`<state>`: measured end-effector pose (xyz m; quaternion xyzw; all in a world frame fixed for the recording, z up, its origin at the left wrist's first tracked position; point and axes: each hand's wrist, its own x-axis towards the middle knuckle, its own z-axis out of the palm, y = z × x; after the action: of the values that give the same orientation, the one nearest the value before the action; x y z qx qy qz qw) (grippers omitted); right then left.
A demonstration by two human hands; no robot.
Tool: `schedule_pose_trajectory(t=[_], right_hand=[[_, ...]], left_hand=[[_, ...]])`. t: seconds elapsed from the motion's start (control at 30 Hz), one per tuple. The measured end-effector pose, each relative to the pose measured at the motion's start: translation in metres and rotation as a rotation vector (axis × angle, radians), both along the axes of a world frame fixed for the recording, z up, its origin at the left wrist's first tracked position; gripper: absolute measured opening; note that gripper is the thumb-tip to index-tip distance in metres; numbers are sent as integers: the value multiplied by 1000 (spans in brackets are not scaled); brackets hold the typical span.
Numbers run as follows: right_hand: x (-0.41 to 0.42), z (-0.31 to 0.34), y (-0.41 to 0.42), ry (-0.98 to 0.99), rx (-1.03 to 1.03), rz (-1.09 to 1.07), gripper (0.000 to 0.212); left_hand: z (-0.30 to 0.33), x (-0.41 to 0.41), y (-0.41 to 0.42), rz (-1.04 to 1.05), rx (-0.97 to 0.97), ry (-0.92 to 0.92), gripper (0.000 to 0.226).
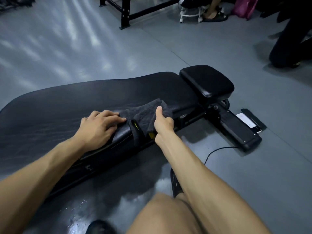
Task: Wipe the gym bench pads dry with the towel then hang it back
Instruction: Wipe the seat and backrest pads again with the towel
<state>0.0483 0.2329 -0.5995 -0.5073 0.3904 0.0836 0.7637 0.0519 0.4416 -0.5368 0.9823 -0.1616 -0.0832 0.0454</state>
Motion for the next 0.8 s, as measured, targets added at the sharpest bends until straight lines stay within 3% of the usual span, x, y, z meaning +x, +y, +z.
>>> schedule_pose_trajectory(t=[0.1, 0.33, 0.53, 0.8], right_hand=[[-8, -10, -15, -18, -17, 12, 70], [0, -39, -63, -60, -141, -292, 61], [20, -48, -31, -149, -252, -177, 92], [60, -40, -93, -19, -440, -186, 76]], left_hand=[[-2, -1, 1, -6, -22, -28, 47], [-7, 31, -12, -164, -98, -126, 33], [-33, 93, -50, -289, -71, -173, 38], [-45, 91, -56, -232, -130, -248, 38]])
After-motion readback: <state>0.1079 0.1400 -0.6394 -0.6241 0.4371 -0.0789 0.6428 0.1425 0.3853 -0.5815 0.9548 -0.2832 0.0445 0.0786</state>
